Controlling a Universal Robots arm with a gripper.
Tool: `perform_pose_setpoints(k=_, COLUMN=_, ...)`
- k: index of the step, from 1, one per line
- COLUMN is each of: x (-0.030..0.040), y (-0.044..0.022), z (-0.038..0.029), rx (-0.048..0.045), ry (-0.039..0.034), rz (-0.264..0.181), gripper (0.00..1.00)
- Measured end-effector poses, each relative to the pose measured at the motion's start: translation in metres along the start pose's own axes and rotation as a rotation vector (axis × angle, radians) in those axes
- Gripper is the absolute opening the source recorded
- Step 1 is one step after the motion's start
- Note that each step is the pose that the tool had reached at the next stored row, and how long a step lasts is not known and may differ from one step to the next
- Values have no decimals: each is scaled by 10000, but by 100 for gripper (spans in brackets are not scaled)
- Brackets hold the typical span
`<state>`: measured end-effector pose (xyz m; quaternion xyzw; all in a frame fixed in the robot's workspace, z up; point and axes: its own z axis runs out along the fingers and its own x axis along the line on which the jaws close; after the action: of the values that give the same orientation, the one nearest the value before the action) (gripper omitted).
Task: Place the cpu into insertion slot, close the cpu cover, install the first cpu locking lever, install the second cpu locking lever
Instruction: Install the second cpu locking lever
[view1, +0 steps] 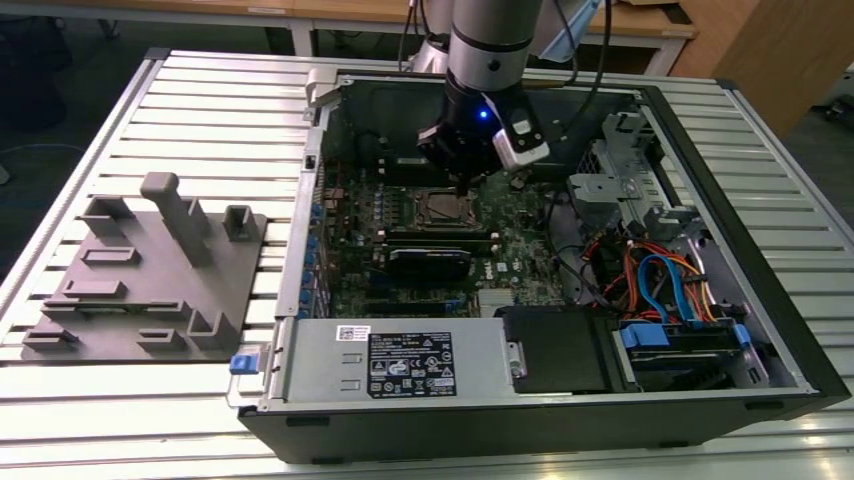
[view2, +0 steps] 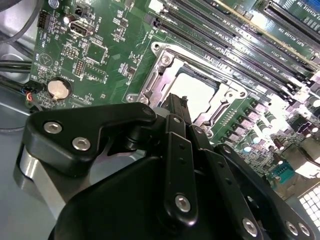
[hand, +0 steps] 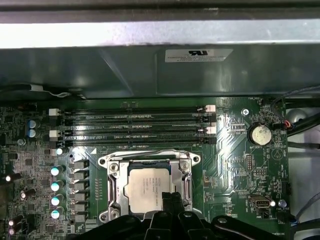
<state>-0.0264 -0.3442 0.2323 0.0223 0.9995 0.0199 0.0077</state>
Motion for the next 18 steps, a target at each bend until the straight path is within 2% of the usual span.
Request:
perform_pose_setpoints(k=7, x=0, y=0, z=0, rx=115, ry=-5, rz=-2, gripper=10)
perform_pose_setpoints(k=18, x=0, y=-15, z=-1, rx=119, ry=-4, rz=-2, gripper=10)
